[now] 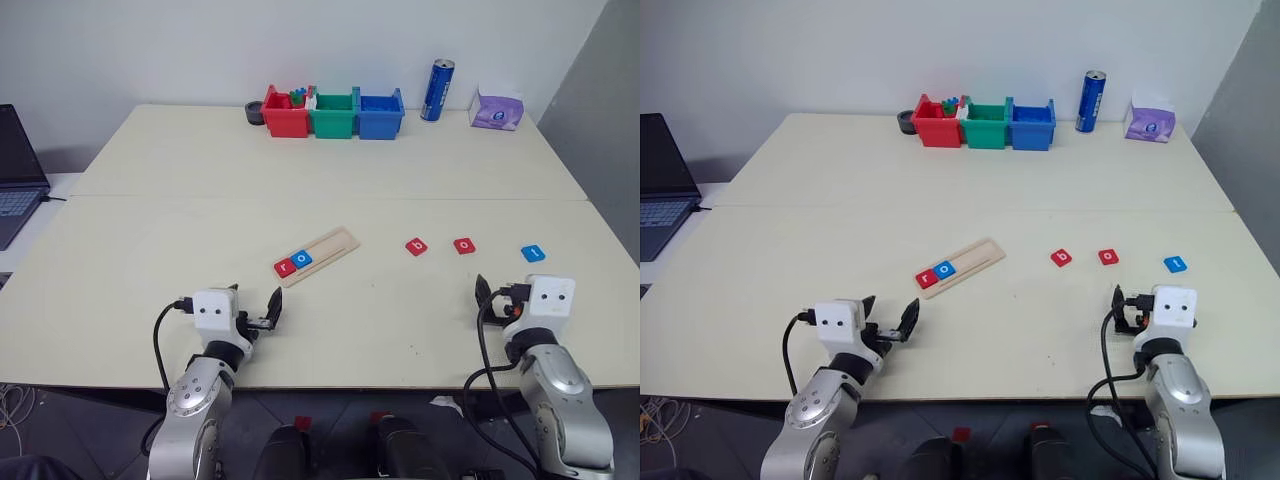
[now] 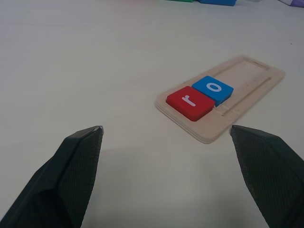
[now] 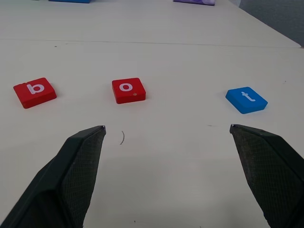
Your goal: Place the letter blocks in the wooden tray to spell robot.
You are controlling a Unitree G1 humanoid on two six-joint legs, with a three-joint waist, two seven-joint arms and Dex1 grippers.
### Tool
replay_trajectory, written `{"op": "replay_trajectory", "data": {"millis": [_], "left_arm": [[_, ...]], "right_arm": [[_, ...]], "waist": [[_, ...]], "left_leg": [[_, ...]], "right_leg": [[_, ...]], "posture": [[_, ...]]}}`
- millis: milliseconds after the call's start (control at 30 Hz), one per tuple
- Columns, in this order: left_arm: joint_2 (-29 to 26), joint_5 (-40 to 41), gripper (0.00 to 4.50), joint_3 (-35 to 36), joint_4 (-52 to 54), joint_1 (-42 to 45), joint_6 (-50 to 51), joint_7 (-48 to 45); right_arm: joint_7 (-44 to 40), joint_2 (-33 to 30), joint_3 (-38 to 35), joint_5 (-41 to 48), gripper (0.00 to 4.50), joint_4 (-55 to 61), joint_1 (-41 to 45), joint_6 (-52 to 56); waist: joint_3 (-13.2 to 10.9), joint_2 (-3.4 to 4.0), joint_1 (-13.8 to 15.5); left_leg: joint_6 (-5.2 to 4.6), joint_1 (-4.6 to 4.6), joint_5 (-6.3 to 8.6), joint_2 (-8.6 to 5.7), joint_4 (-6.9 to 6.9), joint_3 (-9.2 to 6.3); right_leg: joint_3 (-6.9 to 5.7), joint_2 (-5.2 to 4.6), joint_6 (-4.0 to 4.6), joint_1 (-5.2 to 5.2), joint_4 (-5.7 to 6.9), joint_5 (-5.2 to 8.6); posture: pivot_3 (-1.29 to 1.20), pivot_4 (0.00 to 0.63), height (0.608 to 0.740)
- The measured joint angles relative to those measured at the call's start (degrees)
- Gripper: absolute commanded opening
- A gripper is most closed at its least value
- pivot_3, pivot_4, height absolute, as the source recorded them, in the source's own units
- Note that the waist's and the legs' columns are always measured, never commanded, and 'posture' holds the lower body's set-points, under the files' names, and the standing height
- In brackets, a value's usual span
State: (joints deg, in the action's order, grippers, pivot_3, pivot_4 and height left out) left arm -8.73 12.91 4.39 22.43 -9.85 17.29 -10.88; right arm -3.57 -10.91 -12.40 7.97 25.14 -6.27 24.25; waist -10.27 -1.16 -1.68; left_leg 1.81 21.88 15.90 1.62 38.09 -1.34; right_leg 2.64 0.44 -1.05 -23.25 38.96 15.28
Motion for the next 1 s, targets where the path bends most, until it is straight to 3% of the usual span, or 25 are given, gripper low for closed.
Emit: {"op": "replay_trajectory", "data": {"millis": [667,1000], "left_arm": [[0.07,0.83,4.5,0.58,-0.32,0.26,-0.62,-0.57],[-2.14,2.26,4.5,1.32,-4.26,5.02,-0.92,-3.89]], "right_arm": [[-0.03,-0.27,-0.03,-0.03,4.46,1.35,-0.48,0.79],[-0.3,-1.17,0.01,-0.03,4.46,1.35,1.86,0.95]], "waist": [[0.0,-0.01,0.0],[-0.02,-0.02,0.0]], "left_leg": [[0.0,0.01,0.0,0.0,-0.02,-0.01],[0.0,0.01,0.0,-0.01,-0.02,-0.03]], "right_leg": [[-0.02,0.0,0.02,-0.01,-0.01,0.02],[-0.06,0.02,0.02,-0.02,-0.01,0.02]], "posture": [[0.0,0.15,0.74],[0.0,0.15,0.74]]}}
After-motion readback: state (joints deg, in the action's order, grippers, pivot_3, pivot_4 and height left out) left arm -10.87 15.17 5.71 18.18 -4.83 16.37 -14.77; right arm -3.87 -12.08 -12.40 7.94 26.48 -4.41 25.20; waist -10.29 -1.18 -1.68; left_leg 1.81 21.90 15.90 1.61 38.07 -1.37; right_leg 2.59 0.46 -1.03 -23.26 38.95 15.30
